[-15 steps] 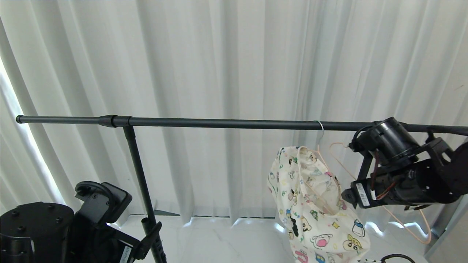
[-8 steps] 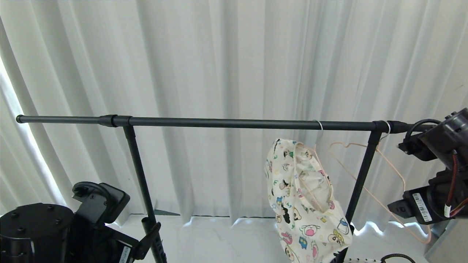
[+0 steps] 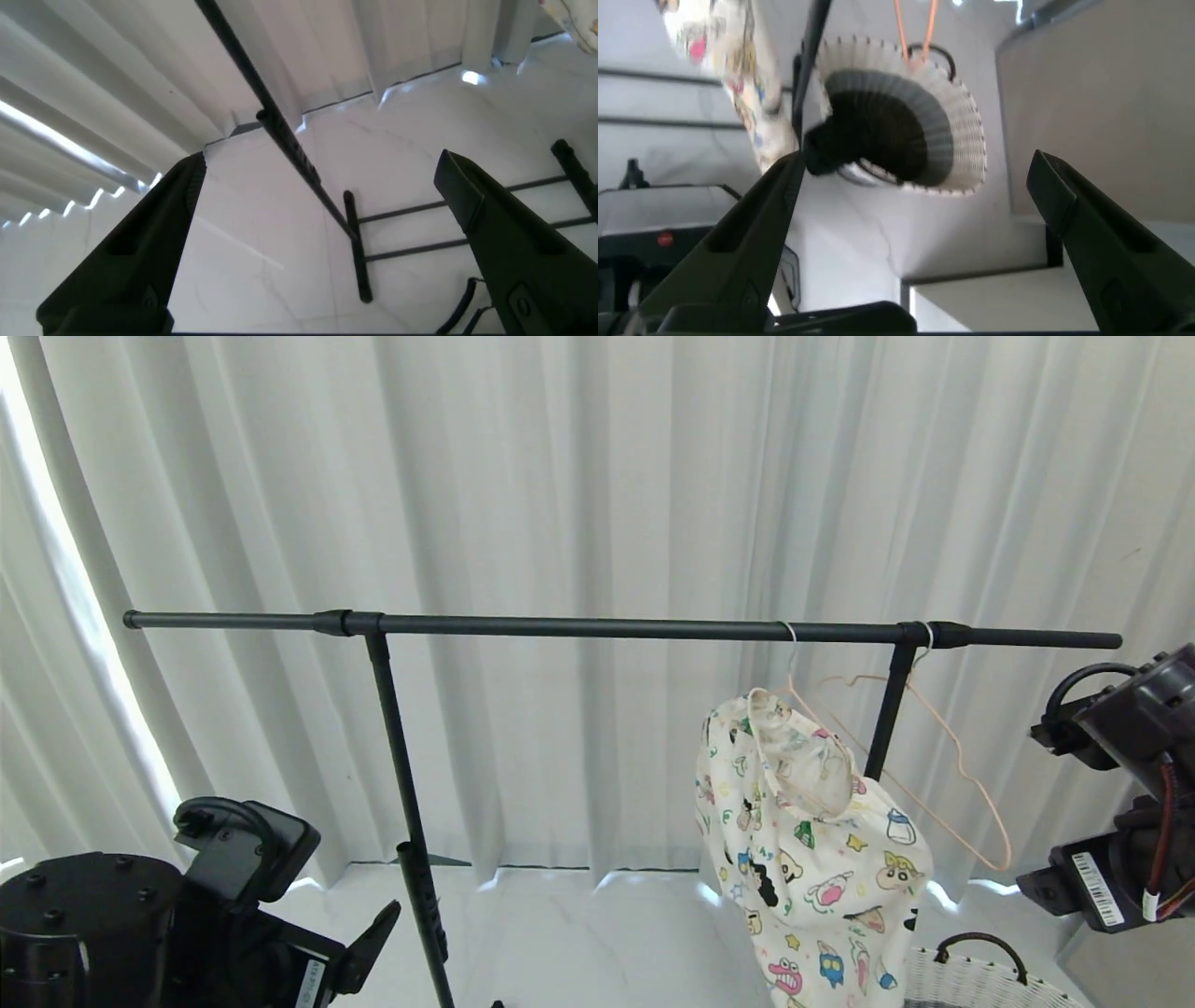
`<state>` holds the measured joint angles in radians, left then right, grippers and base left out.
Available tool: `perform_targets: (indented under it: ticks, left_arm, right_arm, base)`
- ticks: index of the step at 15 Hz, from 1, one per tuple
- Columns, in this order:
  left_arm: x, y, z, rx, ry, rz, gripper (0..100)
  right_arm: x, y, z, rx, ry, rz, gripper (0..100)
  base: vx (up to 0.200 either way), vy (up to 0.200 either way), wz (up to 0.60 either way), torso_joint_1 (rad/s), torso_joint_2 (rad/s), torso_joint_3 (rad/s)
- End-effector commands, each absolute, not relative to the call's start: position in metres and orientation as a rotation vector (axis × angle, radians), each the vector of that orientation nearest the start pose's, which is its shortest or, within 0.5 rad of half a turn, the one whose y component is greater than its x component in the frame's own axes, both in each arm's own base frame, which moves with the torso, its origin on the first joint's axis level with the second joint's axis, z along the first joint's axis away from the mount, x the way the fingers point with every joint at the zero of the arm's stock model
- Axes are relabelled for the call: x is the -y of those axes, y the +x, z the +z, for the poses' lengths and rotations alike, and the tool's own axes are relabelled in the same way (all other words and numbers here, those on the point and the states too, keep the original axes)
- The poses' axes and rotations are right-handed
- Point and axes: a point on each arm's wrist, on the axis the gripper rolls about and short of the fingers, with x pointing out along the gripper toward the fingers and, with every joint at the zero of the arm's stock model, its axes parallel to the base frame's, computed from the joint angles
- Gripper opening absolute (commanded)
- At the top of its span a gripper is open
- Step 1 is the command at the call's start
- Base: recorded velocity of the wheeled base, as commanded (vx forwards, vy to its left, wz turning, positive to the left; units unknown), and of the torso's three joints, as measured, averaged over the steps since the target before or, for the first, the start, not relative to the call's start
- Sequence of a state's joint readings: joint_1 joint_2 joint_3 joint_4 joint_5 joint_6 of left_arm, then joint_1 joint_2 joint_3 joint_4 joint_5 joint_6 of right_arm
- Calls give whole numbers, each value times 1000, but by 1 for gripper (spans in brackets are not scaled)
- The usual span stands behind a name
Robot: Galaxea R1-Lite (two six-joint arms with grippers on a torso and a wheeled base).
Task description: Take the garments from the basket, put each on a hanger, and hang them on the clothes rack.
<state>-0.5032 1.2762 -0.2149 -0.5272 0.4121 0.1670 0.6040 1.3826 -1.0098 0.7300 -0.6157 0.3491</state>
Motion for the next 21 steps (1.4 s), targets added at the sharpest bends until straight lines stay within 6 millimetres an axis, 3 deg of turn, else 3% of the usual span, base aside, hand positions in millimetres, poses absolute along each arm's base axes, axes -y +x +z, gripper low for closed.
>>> perform_targets:
  ticks: [1,17,21]
  left_arm:
    - [64,136,118,-483,405,-128,100]
    - [51,135,110,-528,398,-56,100]
    - [47,136,109,-538,346,-16,100]
  right_arm:
    - [-90,152,211,-872,-327,-180,100]
    - [-78,128,205,-858,-370,-154,100]
    - [-77,126,206,-853,-368,-152,100]
  base:
    - [-200,0,0,7,-2,2]
    - [0,0,0,-2,3,2]
    - [0,0,0,-195,425,226]
